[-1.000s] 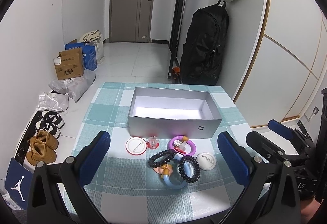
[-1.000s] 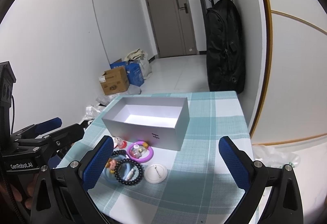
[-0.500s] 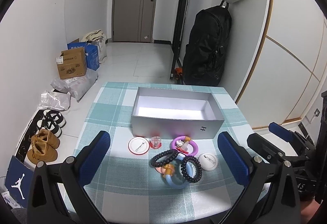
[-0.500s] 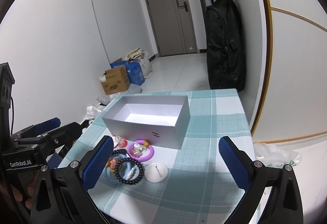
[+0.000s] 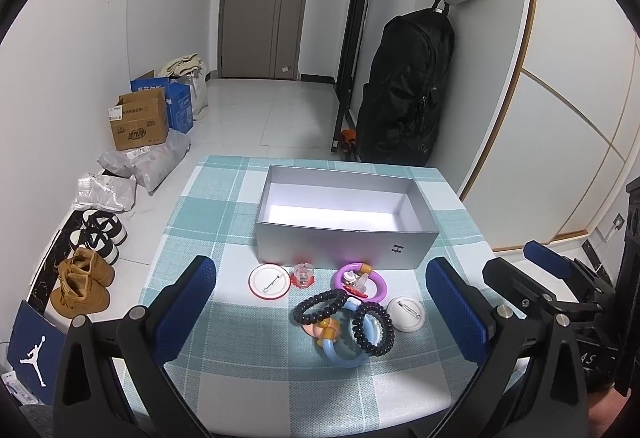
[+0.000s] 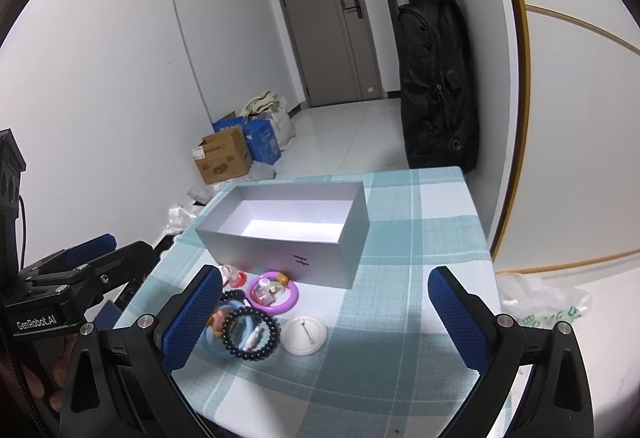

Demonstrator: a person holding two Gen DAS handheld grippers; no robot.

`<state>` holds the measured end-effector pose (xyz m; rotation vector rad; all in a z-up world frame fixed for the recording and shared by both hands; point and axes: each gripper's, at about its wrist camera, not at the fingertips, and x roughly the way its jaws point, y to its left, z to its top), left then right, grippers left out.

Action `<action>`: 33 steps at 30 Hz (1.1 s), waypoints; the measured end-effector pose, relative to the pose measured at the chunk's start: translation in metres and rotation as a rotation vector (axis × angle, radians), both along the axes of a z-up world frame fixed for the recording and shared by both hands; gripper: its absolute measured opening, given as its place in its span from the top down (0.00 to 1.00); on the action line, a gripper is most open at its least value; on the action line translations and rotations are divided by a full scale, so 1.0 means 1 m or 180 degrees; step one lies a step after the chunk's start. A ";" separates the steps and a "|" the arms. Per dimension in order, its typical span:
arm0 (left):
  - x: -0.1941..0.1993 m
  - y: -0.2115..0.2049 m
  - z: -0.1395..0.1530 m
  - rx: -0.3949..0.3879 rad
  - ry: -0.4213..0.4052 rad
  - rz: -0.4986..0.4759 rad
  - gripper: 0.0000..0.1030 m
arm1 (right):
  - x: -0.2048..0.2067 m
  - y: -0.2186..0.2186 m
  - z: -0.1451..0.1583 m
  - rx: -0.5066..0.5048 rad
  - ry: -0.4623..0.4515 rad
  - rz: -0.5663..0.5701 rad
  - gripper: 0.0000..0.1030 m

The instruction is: Organize jewelry

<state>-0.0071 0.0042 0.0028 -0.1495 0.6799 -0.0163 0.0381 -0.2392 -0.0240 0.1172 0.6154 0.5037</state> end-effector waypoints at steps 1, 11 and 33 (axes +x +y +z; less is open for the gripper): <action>0.000 0.000 0.000 -0.0003 0.0003 0.0000 0.01 | 0.000 0.000 0.000 -0.0001 0.0002 0.0000 0.00; 0.002 -0.001 -0.002 -0.0046 0.0033 -0.0027 0.01 | 0.003 0.001 -0.001 0.0004 0.0027 0.0008 0.00; 0.028 0.066 -0.031 -0.0855 0.0611 -0.0092 0.01 | 0.023 0.058 -0.046 -0.0392 0.0750 0.0865 0.21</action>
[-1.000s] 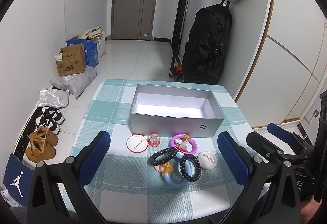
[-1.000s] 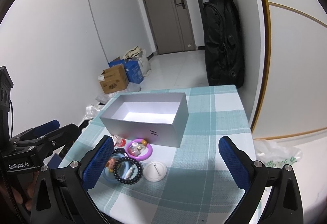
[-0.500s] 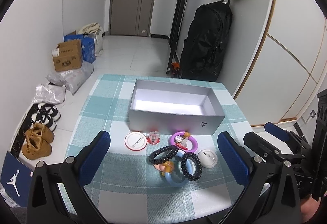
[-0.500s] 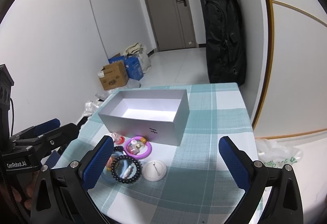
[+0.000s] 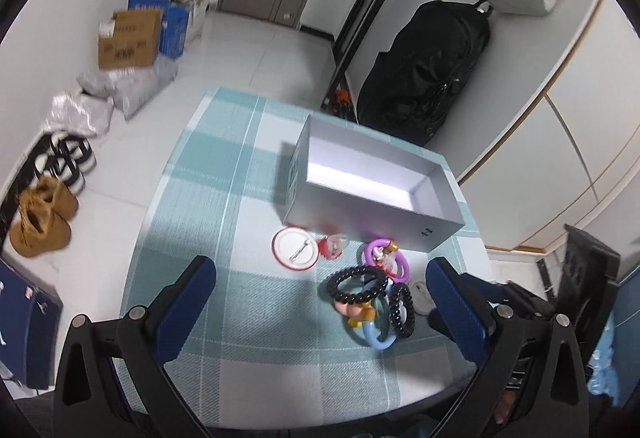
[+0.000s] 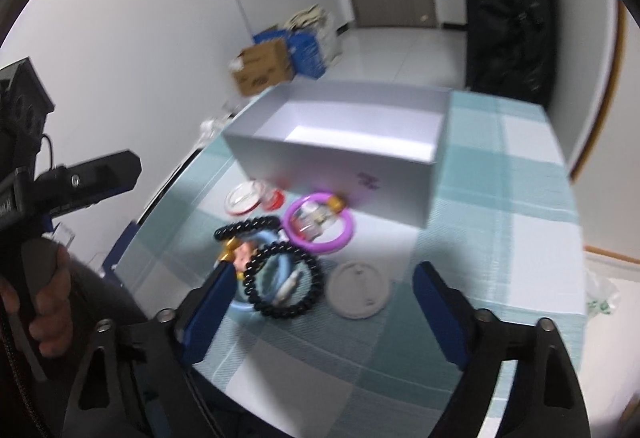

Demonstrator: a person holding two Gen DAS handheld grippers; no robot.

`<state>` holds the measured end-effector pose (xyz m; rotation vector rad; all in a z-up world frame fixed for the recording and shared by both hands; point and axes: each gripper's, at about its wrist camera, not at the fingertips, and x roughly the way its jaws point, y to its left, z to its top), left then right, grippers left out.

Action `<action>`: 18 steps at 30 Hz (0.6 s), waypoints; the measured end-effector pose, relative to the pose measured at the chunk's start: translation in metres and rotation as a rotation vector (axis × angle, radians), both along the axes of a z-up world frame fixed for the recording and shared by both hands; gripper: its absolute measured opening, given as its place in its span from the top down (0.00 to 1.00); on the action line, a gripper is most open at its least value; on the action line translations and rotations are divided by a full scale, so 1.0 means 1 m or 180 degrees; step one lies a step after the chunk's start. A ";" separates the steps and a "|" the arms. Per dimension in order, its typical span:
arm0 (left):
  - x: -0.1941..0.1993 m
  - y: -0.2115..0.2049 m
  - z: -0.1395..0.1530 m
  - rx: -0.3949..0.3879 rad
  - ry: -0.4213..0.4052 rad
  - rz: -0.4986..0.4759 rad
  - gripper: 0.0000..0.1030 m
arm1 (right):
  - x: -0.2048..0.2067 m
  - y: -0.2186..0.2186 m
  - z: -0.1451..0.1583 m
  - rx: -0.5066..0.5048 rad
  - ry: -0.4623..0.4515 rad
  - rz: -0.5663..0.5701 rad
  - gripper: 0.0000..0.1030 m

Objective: Organize jewelry
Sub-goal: 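Reach the right tool to the black bead bracelet and grasp it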

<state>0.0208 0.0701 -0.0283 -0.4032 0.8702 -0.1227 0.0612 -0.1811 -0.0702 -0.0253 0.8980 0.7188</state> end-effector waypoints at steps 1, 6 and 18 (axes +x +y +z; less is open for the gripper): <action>0.000 0.002 -0.001 -0.0009 0.0029 -0.0010 0.01 | 0.001 0.003 -0.002 0.0004 0.0040 0.0066 0.23; 0.005 0.003 -0.011 -0.0064 0.0241 -0.0164 0.01 | 0.002 0.017 -0.008 -0.0001 0.0126 0.0308 0.26; 0.005 0.004 -0.022 -0.0289 0.0497 -0.0424 0.01 | 0.014 0.035 -0.020 -0.0164 0.0236 0.0490 0.39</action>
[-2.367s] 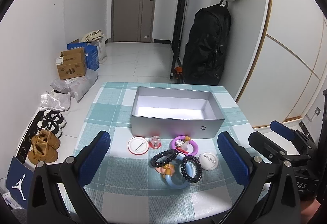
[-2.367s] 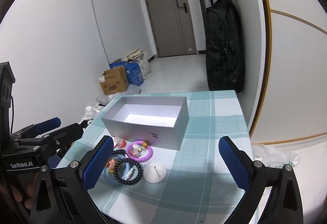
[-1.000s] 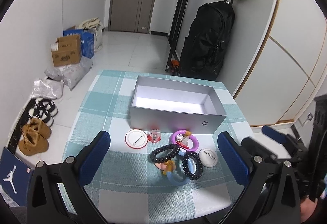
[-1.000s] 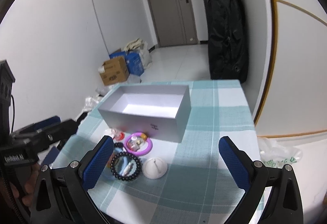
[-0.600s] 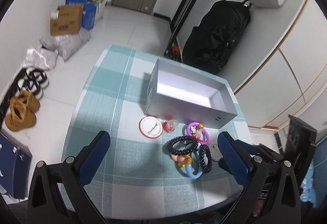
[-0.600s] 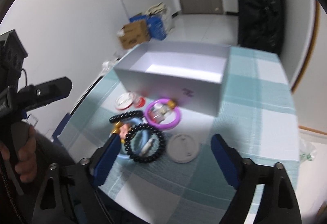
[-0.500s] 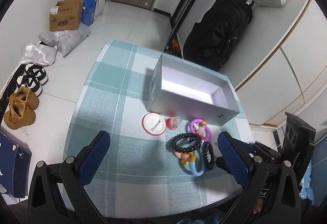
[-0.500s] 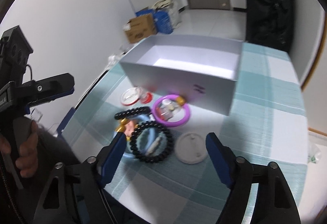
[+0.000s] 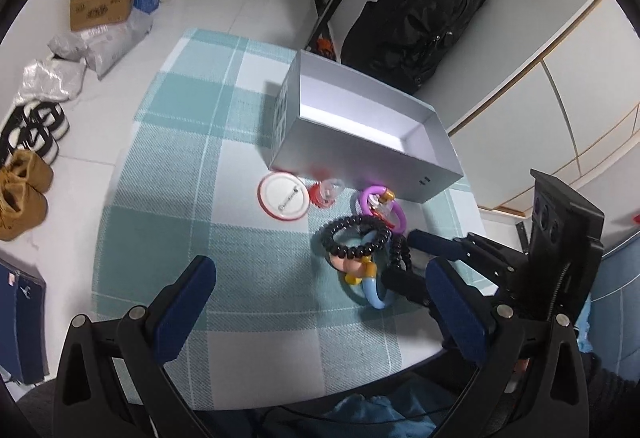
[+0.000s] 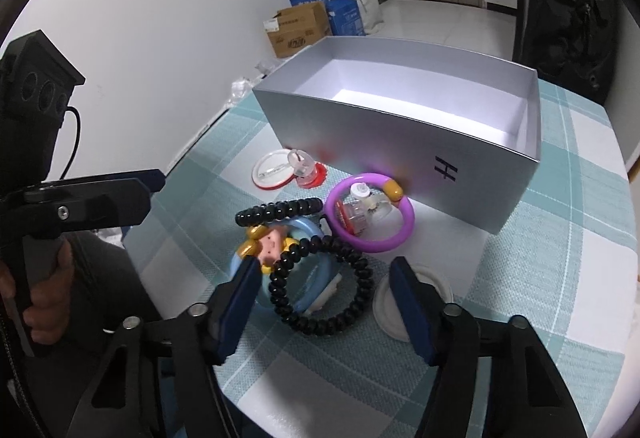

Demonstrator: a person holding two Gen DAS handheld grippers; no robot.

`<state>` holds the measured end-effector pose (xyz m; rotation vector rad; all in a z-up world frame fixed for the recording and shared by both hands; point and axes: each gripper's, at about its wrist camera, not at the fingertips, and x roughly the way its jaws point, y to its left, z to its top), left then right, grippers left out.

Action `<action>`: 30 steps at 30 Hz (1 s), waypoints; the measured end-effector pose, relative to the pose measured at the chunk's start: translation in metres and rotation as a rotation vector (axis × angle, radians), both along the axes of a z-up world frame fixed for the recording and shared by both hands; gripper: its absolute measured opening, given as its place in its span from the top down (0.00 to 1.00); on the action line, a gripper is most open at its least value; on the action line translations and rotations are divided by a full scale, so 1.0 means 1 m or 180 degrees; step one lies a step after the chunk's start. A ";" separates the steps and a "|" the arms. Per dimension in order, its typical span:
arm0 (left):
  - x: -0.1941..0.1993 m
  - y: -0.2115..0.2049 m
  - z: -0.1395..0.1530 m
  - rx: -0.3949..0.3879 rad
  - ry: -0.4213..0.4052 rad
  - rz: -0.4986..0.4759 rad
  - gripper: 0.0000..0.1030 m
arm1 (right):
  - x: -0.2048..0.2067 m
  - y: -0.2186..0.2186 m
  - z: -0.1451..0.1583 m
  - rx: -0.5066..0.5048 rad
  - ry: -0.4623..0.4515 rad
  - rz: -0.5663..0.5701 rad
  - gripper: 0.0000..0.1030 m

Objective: Organize jewelry
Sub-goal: 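Reach the right tool to the black bead bracelet and grasp it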

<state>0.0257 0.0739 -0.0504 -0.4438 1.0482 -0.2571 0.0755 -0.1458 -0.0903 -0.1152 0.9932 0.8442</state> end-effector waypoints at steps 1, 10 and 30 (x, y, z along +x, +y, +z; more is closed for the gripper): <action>0.000 0.000 -0.001 -0.0038 0.0018 -0.0017 0.01 | 0.001 0.000 0.000 0.0004 -0.0007 -0.0005 0.40; 0.010 -0.015 -0.011 -0.0143 0.0174 -0.0192 0.01 | 0.000 0.002 0.000 -0.0006 0.0010 0.0065 0.55; 0.039 -0.015 -0.027 -0.0636 0.0428 -0.0068 0.07 | 0.007 -0.057 0.024 0.0519 0.0029 -0.0417 0.58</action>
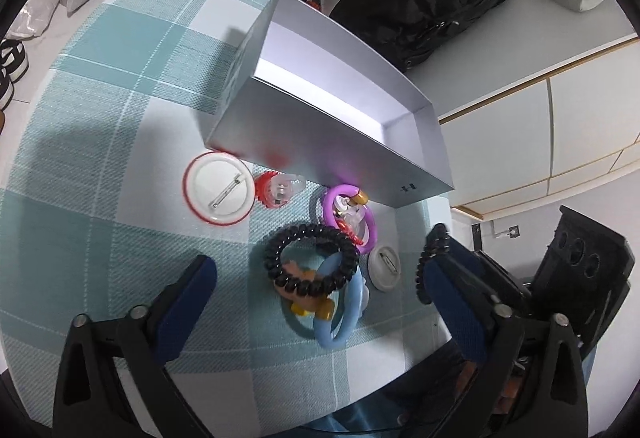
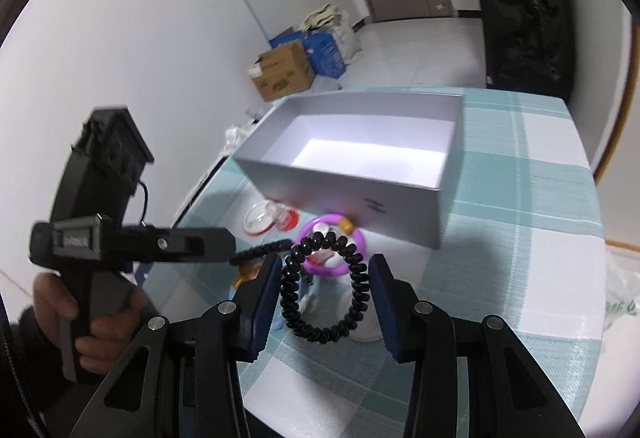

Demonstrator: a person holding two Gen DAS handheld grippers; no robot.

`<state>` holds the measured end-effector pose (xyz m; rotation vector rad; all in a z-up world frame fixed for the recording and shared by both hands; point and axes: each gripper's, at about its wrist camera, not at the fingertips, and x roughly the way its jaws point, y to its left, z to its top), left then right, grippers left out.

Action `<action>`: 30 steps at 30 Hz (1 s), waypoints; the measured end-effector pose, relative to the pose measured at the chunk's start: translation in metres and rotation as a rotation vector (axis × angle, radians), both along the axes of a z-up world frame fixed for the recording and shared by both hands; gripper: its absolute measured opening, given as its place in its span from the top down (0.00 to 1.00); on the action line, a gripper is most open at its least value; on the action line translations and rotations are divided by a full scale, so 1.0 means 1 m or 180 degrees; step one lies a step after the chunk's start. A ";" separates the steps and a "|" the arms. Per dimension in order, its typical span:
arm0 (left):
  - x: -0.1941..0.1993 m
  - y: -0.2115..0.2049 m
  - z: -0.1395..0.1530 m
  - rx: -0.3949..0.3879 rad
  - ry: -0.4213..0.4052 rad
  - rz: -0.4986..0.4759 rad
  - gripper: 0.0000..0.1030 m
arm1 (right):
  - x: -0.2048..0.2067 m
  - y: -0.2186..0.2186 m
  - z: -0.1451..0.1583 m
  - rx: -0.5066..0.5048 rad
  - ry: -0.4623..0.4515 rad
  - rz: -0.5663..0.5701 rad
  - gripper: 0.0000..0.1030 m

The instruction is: Organize jewelry

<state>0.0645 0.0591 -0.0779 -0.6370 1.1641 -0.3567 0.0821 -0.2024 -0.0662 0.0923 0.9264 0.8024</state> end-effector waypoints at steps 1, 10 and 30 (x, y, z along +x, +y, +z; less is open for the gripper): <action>0.001 -0.002 -0.001 -0.0002 0.0019 -0.0017 0.11 | 0.001 -0.003 0.001 0.0052 0.0031 -0.0029 0.58; 0.000 -0.010 -0.005 0.0174 0.0028 -0.0058 0.59 | -0.004 -0.013 0.009 0.0161 -0.0003 -0.0066 0.58; -0.019 -0.001 0.030 0.0005 -0.0385 -0.0086 0.64 | 0.009 -0.020 0.019 0.0448 -0.0048 -0.0160 0.58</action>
